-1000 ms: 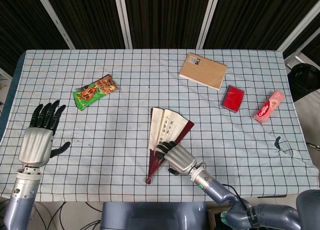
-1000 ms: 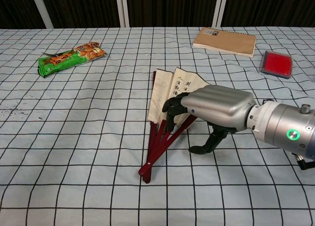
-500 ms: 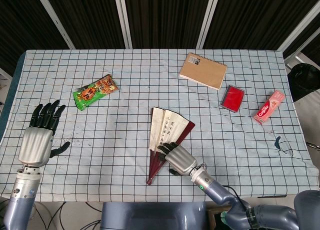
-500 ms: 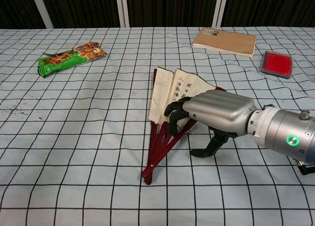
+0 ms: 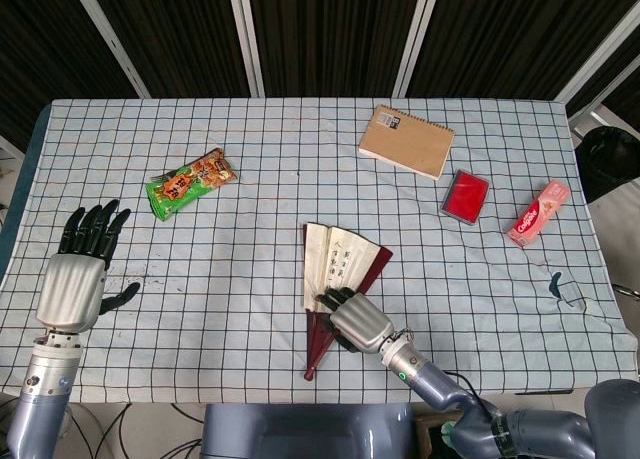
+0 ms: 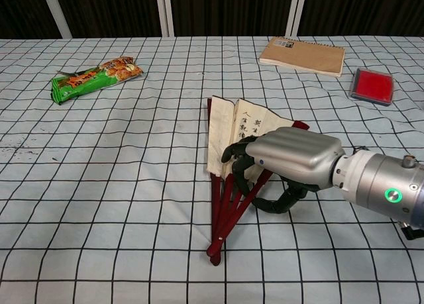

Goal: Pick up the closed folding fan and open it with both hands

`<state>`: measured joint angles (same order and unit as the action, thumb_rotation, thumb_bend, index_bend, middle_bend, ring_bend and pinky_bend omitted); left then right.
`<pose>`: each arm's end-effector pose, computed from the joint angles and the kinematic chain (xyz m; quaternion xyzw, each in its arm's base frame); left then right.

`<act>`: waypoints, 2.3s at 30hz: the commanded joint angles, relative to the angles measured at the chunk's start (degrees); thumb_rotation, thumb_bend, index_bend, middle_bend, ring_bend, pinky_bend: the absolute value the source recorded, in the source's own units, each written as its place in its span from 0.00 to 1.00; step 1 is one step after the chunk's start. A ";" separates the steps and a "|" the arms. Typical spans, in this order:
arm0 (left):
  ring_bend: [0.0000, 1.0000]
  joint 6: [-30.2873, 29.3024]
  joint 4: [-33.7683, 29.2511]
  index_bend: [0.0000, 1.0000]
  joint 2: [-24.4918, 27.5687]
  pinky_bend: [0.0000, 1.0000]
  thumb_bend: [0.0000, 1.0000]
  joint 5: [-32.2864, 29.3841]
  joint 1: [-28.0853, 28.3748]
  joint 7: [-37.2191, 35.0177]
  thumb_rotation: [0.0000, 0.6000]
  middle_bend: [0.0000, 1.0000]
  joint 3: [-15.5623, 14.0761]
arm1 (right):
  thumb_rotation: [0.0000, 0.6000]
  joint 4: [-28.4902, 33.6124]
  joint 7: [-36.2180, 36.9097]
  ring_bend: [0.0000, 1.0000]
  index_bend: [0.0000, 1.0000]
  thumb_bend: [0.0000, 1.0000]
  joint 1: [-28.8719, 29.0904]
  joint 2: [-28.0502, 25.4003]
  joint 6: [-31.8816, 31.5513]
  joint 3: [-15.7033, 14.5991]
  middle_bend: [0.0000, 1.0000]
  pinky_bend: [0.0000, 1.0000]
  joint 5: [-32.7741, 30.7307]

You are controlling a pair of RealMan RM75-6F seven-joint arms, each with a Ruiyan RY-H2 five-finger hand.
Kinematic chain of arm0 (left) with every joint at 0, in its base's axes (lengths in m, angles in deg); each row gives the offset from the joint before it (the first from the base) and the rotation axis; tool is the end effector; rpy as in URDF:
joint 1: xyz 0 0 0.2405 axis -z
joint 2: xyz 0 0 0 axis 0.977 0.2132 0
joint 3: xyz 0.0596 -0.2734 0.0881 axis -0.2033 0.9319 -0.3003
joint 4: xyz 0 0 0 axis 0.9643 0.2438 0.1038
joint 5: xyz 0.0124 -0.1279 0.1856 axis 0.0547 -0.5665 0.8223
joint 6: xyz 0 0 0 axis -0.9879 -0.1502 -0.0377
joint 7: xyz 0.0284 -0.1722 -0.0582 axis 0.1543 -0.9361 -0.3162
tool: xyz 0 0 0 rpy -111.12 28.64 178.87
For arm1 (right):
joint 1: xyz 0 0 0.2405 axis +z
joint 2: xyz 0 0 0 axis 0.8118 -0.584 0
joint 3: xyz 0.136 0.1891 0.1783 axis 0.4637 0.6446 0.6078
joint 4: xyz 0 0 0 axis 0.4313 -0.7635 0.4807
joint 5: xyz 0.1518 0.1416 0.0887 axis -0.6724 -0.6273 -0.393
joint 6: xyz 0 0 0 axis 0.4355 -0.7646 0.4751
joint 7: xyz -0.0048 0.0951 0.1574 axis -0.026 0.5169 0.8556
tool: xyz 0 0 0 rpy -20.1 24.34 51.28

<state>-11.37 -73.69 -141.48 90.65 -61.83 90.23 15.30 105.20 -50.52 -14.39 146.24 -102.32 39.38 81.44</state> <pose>-0.2086 0.2842 0.1339 -0.6207 -0.2897 -0.4501 0.5729 -0.1349 -0.3162 -0.1114 0.8390 -0.2975 0.3578 0.2820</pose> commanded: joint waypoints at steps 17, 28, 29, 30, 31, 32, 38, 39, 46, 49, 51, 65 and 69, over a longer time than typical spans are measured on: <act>0.00 0.19 0.10 0.00 -0.11 0.00 0.00 0.13 0.26 -0.68 1.00 0.00 0.05 | 1.00 2.66 -1.02 0.12 0.66 0.74 1.39 -1.86 -0.02 1.74 0.18 0.21 -0.54; 0.00 0.95 0.04 0.00 -0.17 0.00 0.00 0.00 0.96 -0.69 1.00 0.00 0.37 | 1.00 4.48 -1.54 0.12 0.69 0.81 2.74 -2.21 -0.18 5.12 0.19 0.21 -3.62; 0.00 1.04 0.04 0.00 -0.17 0.00 0.00 -0.01 1.06 -0.65 1.00 0.00 0.43 | 1.00 4.65 -1.57 0.12 0.70 0.82 2.90 -2.23 -0.21 5.52 0.19 0.21 -3.97; 0.00 1.19 0.06 0.00 -0.19 0.00 0.00 -0.06 1.23 -0.62 1.00 0.00 0.56 | 1.00 4.93 -1.60 0.12 0.70 0.82 3.14 -2.26 -0.26 6.16 0.19 0.21 -4.51; 0.00 1.38 0.07 0.00 -0.22 0.00 0.00 -0.17 1.42 -0.61 1.00 0.00 0.70 | 1.00 5.22 -1.62 0.12 0.70 0.82 3.39 -2.31 -0.29 6.83 0.20 0.21 -5.09; 0.00 1.55 0.05 0.00 -0.24 0.00 0.00 -0.28 1.61 -0.62 1.00 0.00 0.86 | 1.00 5.51 -1.63 0.12 0.71 0.83 3.66 -2.39 -0.32 7.54 0.20 0.21 -5.74; 0.00 2.90 0.40 0.00 -0.41 0.00 0.00 -1.18 3.02 -0.65 1.00 0.00 1.95 | 1.00 7.27 -1.63 0.12 0.74 0.84 5.63 -3.00 -0.53 12.43 0.21 0.21 -10.01; 0.00 3.04 0.47 0.00 -0.44 0.00 0.00 -1.30 3.20 -0.66 1.00 0.00 2.11 | 1.00 7.48 -1.69 0.12 0.74 0.85 5.96 -3.10 -0.60 13.15 0.21 0.21 -10.56; 0.00 3.71 1.23 0.00 -0.27 0.00 0.00 -2.52 4.57 -1.96 1.00 0.00 3.83 | 1.00 8.33 -3.54 0.12 0.75 0.87 10.62 -3.46 -0.98 21.19 0.22 0.21 -18.40; 0.00 3.78 1.64 0.00 0.07 0.00 0.00 -3.03 4.74 -2.77 1.00 0.00 4.12 | 1.00 8.64 -5.14 0.12 0.75 0.88 12.55 -3.37 -1.51 23.43 0.22 0.21 -23.21; 0.00 3.77 1.93 0.00 0.23 0.00 0.00 -3.43 4.75 -3.33 1.00 0.00 4.24 | 1.00 8.90 -5.72 0.12 0.75 0.89 13.49 -3.30 -2.12 24.53 0.22 0.21 -25.83; 0.00 4.30 6.08 0.02 -0.52 0.00 0.00 -7.43 4.97 -7.91 1.00 0.00 4.89 | 1.00 12.10 -8.64 0.12 0.77 0.90 21.14 -3.09 -8.67 32.32 0.24 0.21 -43.38; 0.00 4.26 7.11 0.03 -1.21 0.00 0.00 -7.59 5.17 -8.26 1.00 0.00 4.73 | 1.00 12.27 -9.56 0.12 0.78 0.91 23.24 -3.52 -10.37 33.75 0.24 0.21 -46.47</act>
<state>-7.12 -66.70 -142.58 83.13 -56.72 82.05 20.07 117.24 -59.51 7.97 142.96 -111.81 72.32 36.08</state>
